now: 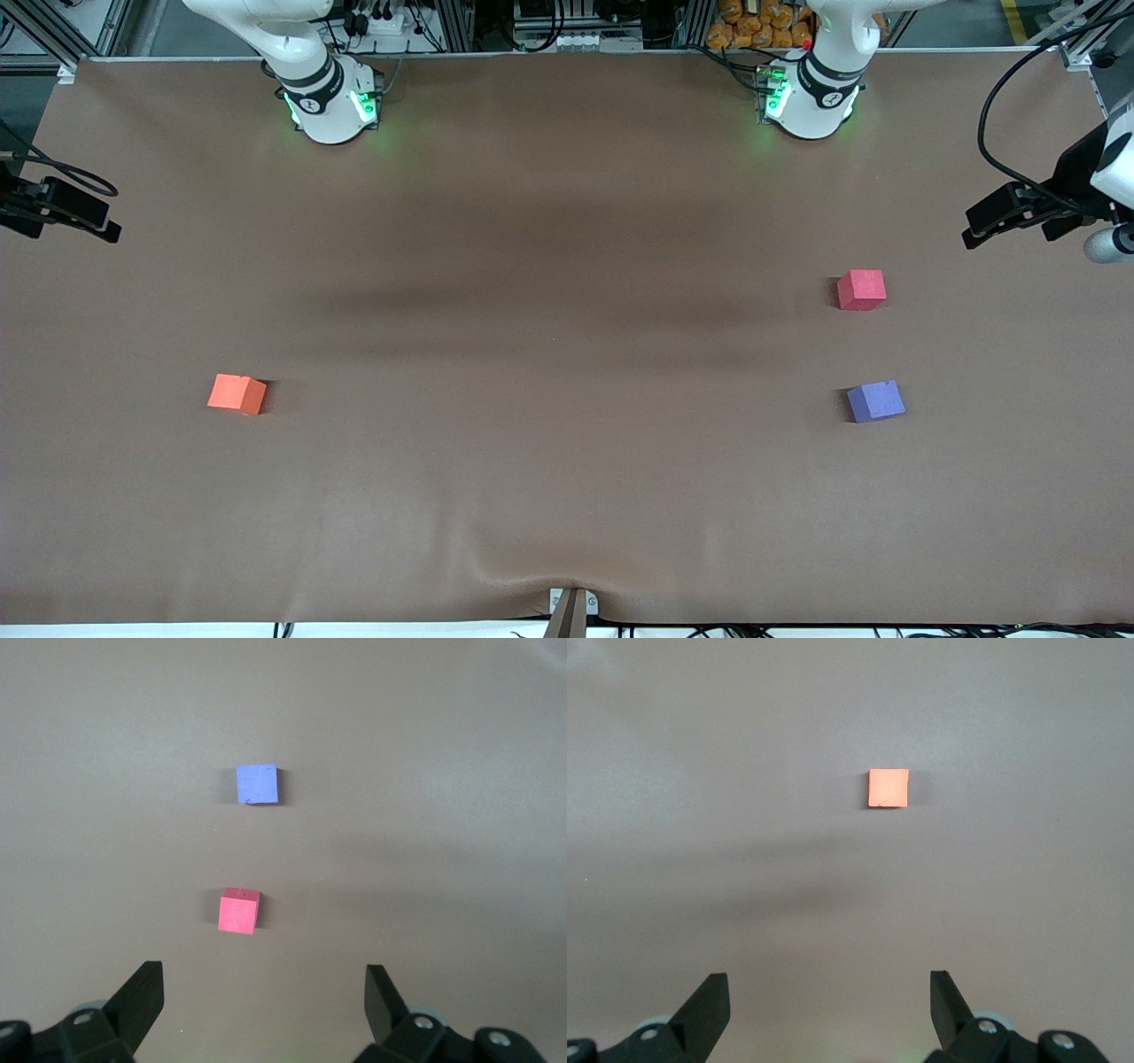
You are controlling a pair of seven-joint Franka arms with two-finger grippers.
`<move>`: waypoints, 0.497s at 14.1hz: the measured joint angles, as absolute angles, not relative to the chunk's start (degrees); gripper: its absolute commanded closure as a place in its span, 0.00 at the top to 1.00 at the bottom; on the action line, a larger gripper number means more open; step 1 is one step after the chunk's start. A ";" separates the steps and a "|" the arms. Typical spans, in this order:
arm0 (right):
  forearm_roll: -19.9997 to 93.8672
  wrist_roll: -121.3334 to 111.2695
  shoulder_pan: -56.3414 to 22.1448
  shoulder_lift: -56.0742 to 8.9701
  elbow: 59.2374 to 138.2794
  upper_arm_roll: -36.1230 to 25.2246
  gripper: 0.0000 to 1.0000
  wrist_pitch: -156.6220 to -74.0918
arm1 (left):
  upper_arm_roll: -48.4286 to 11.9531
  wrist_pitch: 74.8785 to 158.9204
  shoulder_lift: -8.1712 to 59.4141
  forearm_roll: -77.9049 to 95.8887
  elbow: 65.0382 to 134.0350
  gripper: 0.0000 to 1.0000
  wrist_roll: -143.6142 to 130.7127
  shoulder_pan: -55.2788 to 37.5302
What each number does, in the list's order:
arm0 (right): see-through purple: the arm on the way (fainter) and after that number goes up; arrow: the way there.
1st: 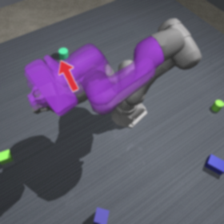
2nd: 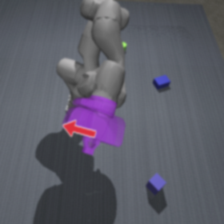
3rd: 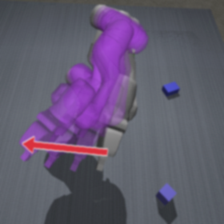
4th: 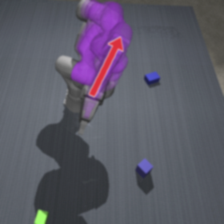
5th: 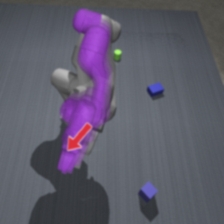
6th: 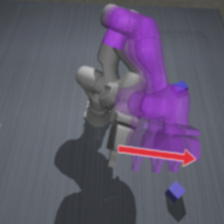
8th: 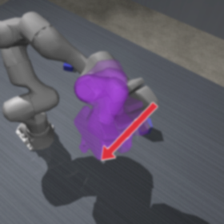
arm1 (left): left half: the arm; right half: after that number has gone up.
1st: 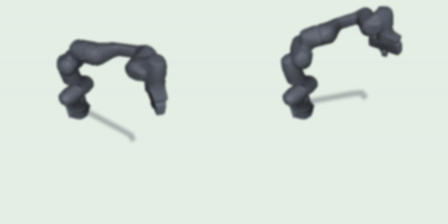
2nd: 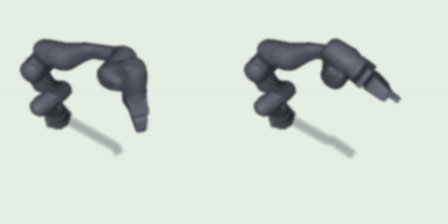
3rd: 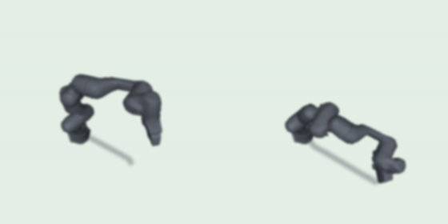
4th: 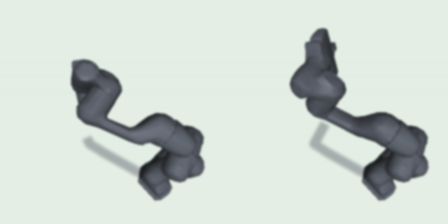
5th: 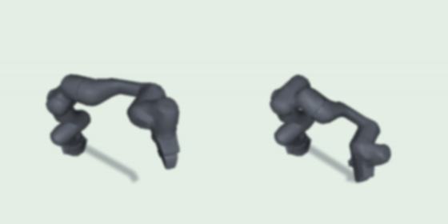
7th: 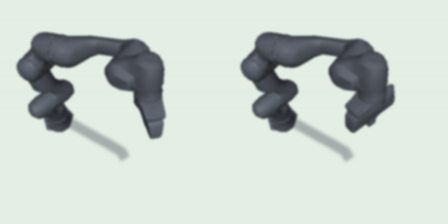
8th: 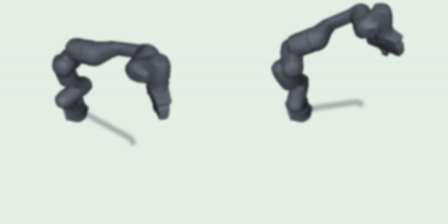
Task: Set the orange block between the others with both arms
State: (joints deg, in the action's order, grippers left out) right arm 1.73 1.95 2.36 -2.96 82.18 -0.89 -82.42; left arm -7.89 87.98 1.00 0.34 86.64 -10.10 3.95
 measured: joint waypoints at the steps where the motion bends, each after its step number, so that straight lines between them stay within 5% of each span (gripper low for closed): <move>1: 1.73 1.95 2.36 -2.96 82.18 -0.89 1.00 -82.42 | -7.89 87.64 1.00 0.34 86.29 1.00 -10.10 3.95; 7: 1.73 1.95 2.36 -2.96 82.18 -0.89 1.00 -82.42 | -7.79 87.40 1.01 0.34 85.61 1.00 -10.10 4.22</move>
State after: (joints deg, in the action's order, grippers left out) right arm 1.73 1.95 2.36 -2.96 82.18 -0.89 -82.42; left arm -7.79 87.40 1.01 0.34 85.61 -10.10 4.22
